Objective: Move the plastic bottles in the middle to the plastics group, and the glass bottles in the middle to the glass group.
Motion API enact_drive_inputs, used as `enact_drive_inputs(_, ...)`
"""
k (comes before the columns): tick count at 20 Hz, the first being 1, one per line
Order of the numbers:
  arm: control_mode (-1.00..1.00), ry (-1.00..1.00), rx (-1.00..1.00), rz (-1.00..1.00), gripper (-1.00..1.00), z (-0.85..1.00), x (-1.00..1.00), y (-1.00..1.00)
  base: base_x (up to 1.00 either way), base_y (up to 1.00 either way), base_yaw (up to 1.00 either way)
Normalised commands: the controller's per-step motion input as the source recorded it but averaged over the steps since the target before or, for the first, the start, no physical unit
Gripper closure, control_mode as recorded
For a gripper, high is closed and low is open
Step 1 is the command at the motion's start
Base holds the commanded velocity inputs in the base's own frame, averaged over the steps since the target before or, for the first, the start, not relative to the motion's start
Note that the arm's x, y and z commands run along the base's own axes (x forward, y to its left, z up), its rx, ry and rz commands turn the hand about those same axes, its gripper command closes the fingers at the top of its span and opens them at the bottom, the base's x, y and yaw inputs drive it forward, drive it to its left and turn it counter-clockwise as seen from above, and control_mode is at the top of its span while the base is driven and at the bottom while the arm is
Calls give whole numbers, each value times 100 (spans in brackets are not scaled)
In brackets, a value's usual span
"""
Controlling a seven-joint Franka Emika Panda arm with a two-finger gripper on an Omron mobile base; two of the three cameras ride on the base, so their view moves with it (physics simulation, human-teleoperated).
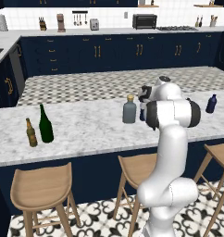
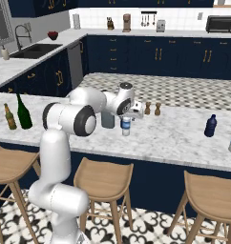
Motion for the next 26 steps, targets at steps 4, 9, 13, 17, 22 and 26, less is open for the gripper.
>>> enact_drive_inputs(4,-100,-15,1,5,100,-37,0,0,0,0,0)
enact_drive_inputs(9,-100,-16,1,10,100,-25,-7,-13,0,0,0)
enact_drive_inputs(13,-100,-8,0,6,100,21,-44,-56,0,0,0)
enact_drive_inputs(17,-100,0,0,0,100,38,-43,-62,0,0,0)
enact_drive_inputs(22,-100,-1,0,0,100,44,-51,-61,0,0,0)
enact_drive_inputs(26,-100,-4,0,0,100,48,-45,-66,0,0,0)
